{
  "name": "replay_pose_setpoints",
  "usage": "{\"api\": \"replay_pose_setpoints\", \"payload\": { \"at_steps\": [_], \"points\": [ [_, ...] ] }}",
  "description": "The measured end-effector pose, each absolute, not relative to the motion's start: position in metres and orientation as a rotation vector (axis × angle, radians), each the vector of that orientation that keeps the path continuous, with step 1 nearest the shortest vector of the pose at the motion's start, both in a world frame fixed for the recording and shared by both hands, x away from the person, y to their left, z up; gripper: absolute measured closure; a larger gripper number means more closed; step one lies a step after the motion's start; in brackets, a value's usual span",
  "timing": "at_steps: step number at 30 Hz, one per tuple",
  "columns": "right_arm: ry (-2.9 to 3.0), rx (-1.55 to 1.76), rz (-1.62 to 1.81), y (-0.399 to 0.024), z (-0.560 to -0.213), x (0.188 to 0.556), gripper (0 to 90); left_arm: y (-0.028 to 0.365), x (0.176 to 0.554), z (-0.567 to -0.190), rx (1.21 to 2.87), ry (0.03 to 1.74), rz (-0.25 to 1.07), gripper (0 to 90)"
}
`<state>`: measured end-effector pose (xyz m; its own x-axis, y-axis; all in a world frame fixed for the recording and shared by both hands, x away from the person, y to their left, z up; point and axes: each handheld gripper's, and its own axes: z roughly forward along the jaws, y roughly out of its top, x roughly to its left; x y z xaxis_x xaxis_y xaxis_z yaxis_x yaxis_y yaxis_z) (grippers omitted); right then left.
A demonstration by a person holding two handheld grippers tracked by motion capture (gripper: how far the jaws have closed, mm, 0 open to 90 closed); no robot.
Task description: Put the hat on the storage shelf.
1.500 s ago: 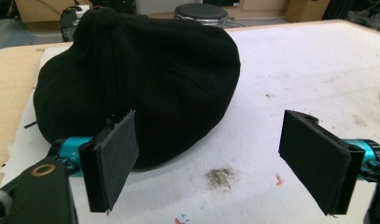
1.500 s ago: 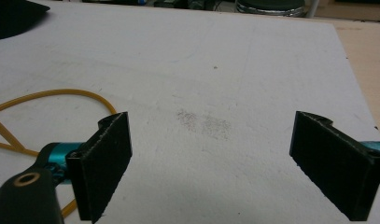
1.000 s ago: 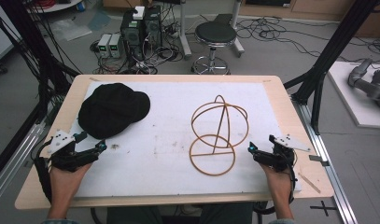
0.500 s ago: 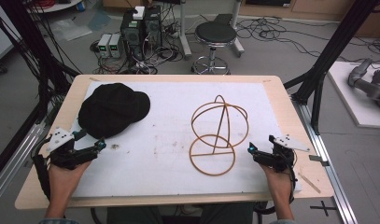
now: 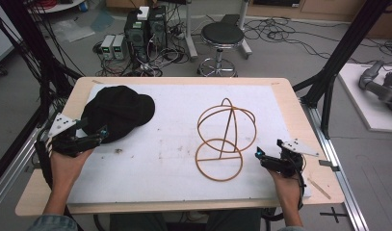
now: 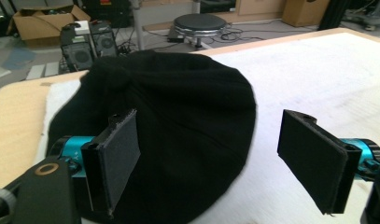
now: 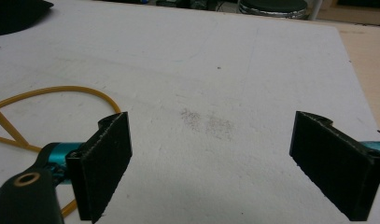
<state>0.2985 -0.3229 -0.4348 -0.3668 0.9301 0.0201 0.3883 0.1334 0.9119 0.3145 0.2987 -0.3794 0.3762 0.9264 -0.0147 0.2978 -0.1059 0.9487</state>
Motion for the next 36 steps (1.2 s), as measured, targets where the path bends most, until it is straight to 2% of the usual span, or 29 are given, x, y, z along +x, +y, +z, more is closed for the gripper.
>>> {"api": "replay_pose_setpoints", "payload": {
  "at_steps": [21, 29, 36],
  "points": [
    [1.845, 1.269, 1.202, -0.322, -0.436, 0.300, 12.8, 0.323, 0.376, -0.391, 1.555, 1.124, 0.815, 20.8],
    [1.852, 1.261, 1.201, -0.322, -0.437, 0.301, 12.8, 0.329, 0.393, -0.401, 1.560, 1.154, 0.801, 20.7],
    [1.855, 1.267, 1.202, -0.321, -0.437, 0.301, 12.8, 0.325, 0.403, -0.413, 1.588, 1.174, 0.736, 22.7]
  ]
}}
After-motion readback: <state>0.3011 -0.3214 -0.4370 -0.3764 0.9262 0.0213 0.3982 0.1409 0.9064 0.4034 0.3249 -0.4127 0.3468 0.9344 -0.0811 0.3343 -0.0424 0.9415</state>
